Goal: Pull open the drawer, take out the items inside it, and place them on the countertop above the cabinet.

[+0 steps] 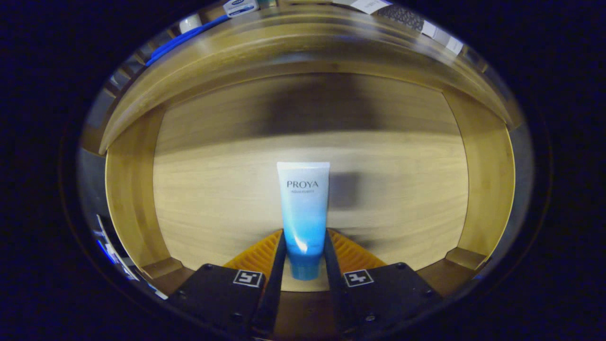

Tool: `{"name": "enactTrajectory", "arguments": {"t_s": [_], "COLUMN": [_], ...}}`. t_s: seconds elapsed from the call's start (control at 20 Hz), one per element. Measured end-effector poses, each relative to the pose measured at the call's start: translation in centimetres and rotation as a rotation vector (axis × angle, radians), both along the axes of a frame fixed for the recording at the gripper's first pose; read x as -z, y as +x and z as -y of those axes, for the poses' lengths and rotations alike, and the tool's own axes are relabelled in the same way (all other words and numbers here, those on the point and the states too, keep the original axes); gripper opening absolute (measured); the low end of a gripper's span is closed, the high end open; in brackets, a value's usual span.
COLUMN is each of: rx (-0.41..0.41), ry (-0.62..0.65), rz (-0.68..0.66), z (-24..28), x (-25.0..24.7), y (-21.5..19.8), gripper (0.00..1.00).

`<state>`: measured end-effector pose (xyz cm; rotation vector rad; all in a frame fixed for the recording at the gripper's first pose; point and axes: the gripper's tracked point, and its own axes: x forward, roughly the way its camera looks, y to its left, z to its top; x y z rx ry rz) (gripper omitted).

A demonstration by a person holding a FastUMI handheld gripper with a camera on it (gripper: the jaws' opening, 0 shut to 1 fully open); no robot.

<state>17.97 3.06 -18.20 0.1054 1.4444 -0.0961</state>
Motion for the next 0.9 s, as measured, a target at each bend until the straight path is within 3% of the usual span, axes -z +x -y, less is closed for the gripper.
{"name": "enactTrajectory", "arguments": {"t_s": [0.1, 0.35, 0.9], "rx": [0.009, -0.004, -0.021], "ry": [0.025, 0.048, 0.091], "rz": [-0.009, 0.034, 0.182], "z": [-0.7, -1.4, -2.3], "x": [0.2, -3.3, -14.3], "y": [-1.0, -3.0, -0.8], "gripper": [0.47, 0.46, 0.46]}}
